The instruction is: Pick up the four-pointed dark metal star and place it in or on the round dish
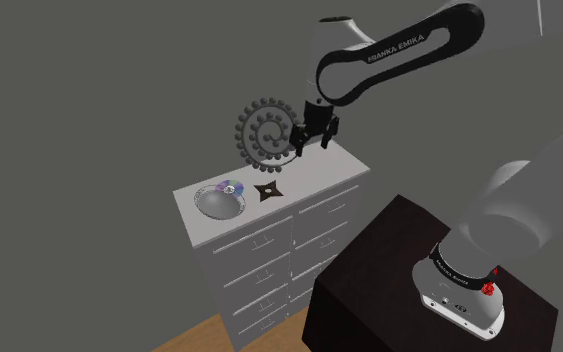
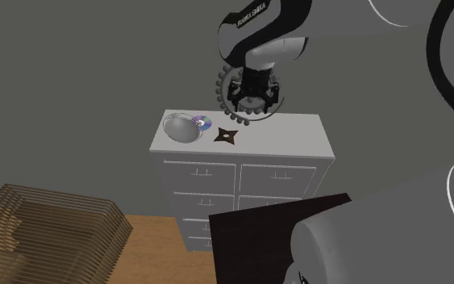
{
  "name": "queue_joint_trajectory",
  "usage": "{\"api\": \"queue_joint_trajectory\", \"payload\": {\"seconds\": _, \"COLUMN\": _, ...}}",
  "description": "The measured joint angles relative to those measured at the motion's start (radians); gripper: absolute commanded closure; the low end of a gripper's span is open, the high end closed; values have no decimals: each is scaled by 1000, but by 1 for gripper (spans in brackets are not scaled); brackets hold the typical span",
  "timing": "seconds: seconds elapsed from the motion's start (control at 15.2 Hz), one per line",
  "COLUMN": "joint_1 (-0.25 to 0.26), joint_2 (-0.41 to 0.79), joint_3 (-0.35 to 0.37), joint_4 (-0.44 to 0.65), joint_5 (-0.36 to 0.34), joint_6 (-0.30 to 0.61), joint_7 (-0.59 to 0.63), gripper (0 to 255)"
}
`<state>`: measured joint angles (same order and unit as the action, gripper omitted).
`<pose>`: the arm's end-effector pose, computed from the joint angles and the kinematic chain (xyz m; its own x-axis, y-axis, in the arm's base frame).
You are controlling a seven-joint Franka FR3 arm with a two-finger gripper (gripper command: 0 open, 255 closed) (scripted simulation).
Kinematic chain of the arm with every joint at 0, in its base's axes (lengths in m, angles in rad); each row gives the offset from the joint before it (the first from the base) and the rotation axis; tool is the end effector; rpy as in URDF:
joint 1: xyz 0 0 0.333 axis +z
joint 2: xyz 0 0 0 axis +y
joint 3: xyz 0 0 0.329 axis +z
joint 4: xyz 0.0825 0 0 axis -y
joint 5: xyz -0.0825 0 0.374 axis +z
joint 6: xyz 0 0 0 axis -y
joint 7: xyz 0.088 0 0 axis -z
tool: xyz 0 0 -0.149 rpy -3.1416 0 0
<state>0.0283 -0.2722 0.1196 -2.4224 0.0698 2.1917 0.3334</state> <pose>0.4379 0.0701 0.3902 0.9734 -0.2272 0.0290 -0.2260 -0.9734 -0.0378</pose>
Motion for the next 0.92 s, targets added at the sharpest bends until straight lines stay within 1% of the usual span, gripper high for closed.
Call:
{"api": "queue_joint_trajectory", "payload": {"seconds": 0.33, "joint_1": 0, "joint_2": 191, "joint_3": 30, "joint_4": 68, "joint_5": -32, "joint_6": 112, "joint_7": 92, "gripper": 0}}
{"api": "queue_joint_trajectory", "payload": {"seconds": 0.46, "joint_1": 0, "joint_2": 262, "joint_3": 35, "joint_4": 106, "joint_5": -49, "joint_6": 139, "joint_7": 126, "gripper": 0}}
{"api": "queue_joint_trajectory", "payload": {"seconds": 0.66, "joint_1": 11, "joint_2": 399, "joint_3": 40, "joint_4": 176, "joint_5": -85, "joint_6": 198, "joint_7": 192, "gripper": 0}}
{"api": "queue_joint_trajectory", "payload": {"seconds": 0.92, "joint_1": 34, "joint_2": 553, "joint_3": 31, "joint_4": 271, "joint_5": -126, "joint_6": 245, "joint_7": 269, "gripper": 0}}
